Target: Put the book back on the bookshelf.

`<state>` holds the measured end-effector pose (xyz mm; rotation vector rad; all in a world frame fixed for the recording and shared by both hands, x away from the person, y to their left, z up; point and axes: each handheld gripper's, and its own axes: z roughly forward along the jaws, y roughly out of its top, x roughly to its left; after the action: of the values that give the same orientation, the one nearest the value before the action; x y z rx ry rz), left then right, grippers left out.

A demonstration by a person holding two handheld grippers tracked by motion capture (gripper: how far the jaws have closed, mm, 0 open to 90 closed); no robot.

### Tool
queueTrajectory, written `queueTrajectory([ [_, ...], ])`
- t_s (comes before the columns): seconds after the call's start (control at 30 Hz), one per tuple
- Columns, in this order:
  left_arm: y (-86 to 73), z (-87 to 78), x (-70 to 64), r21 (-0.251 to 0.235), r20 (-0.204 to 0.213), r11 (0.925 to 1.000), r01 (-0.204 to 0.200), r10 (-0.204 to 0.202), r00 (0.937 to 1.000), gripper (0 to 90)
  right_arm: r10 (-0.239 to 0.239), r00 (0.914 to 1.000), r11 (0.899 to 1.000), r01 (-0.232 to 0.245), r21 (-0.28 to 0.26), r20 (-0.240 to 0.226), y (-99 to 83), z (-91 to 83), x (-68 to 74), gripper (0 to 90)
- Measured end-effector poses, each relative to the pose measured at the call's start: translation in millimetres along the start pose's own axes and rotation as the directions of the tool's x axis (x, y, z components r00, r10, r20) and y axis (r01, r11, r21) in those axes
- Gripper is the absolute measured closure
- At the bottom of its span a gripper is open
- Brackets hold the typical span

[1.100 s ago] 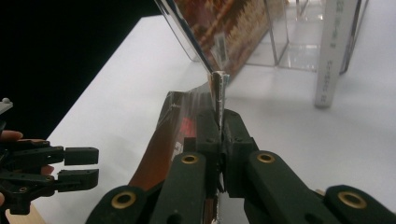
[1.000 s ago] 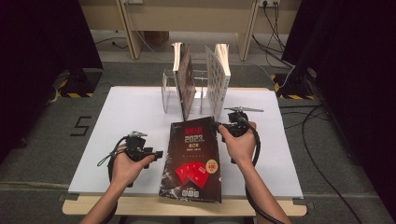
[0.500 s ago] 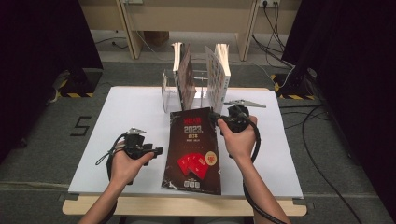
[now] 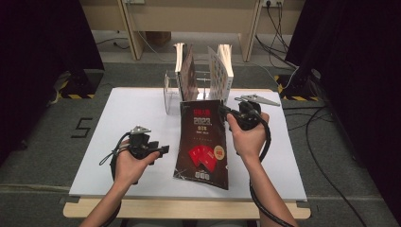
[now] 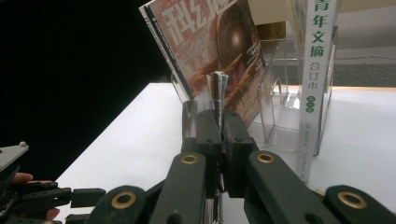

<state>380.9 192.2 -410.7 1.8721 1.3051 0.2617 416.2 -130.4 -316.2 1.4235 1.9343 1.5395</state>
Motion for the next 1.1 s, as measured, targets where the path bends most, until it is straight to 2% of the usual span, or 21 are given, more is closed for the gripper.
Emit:
queueTrajectory([
  [0.27, 0.7, -0.4, -1.1, 0.002, -0.003, 1.0000, -0.003, 0.003, 1.0000, 46.6, 0.014, 0.9998, 1.000, -0.014, -0.020, 0.013, 1.8, -7.5, -4.4, 87.5],
  [0.43, 3.2, -0.6, -2.7, -0.012, 0.002, 0.9999, -0.008, 0.008, 1.0000, 46.6, 0.011, 0.9996, 0.998, -0.009, -0.067, 0.027, 8.6, -12.2, -4.3, 87.5],
  [0.6, 9.1, -3.1, -9.8, -0.050, 0.019, 0.9984, -0.025, 0.026, 0.9995, 46.3, 0.000, 0.9994, 0.995, 0.004, -0.101, 0.036, 15.5, -9.8, 1.0, 87.5],
  [0.87, 27.0, -5.1, -25.3, -0.101, 0.037, 0.9928, -0.065, 0.069, 0.9969, 44.6, -0.007, 0.9986, 0.986, 0.016, -0.167, 0.052, 26.0, -2.6, 12.9, 87.4],
  [1.1, 36.3, -3.0, -36.4, -0.124, 0.052, 0.9887, -0.085, 0.093, 0.9943, 44.4, -0.025, 0.9966, 0.976, 0.041, -0.212, 0.079, 33.5, 1.3, 18.4, 87.5],
])
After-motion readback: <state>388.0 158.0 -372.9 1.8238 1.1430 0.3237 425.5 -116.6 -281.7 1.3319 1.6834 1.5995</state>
